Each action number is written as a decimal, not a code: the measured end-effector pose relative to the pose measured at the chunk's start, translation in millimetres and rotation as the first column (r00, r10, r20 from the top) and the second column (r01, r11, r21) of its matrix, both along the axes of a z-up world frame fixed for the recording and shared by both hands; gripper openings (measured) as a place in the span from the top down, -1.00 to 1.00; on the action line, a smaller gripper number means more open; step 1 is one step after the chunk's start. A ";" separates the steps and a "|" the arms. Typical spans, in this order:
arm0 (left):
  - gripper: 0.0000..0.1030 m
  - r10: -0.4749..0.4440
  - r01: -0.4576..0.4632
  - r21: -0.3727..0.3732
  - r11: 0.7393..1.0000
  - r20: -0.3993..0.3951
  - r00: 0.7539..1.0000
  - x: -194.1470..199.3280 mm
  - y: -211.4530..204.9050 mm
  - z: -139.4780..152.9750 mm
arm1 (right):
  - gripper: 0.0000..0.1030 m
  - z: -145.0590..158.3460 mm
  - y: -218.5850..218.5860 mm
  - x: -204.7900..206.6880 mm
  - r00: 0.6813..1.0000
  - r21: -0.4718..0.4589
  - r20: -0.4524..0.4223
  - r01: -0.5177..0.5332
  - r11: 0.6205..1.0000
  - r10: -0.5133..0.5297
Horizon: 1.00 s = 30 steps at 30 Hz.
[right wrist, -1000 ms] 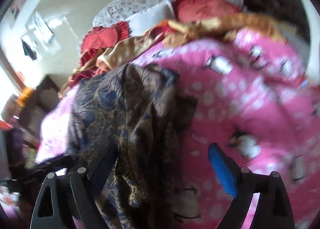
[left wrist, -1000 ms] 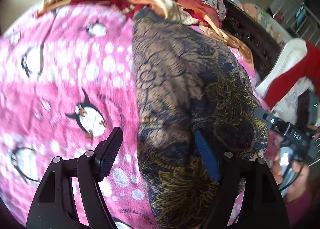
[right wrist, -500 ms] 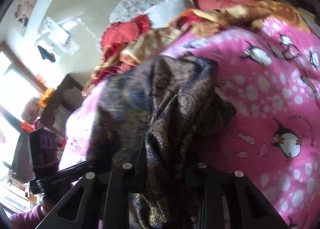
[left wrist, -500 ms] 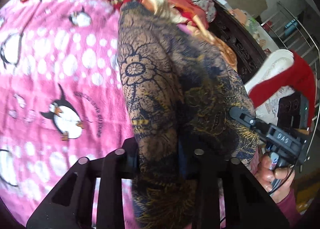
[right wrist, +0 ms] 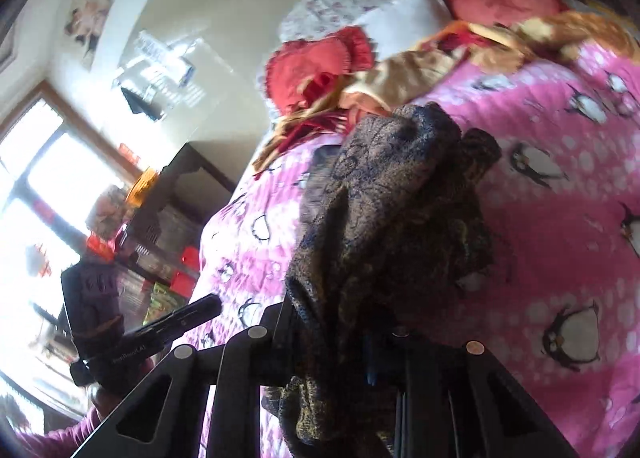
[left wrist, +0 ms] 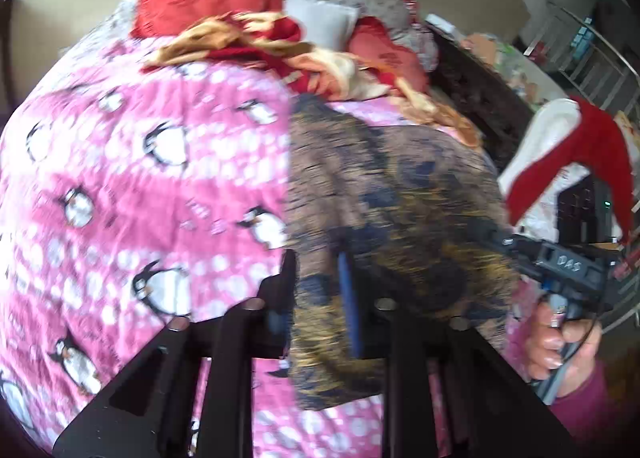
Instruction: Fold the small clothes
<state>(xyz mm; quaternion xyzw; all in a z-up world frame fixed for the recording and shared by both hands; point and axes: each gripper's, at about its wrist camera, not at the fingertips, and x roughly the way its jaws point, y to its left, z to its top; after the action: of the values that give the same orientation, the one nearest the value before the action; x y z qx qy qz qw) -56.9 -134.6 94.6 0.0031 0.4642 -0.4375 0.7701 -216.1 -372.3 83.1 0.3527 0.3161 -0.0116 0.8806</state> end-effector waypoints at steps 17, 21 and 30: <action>0.55 -0.087 0.093 0.017 0.996 -0.202 0.976 28.2 -74.8 -66.3 | 0.55 -19.4 -23.3 -10.2 0.996 0.026 -0.067 0.053 0.998 -0.051; 0.60 -0.121 0.117 -0.034 0.993 -0.168 0.978 18.8 -49.2 -34.0 | 0.55 -5.8 -16.2 -14.2 1.000 0.058 -0.028 0.014 0.998 -0.013; 0.43 -0.014 0.033 0.132 0.991 -0.142 0.990 -3.5 32.7 -43.4 | 0.41 -38.9 19.5 -8.0 0.976 -0.036 -0.216 -0.012 0.999 0.004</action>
<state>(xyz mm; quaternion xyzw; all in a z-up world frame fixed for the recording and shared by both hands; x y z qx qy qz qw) -60.4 -101.8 51.2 0.0294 0.5458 -0.4136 0.7282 -224.1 -352.8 44.2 0.3316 0.4108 -0.0521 0.8477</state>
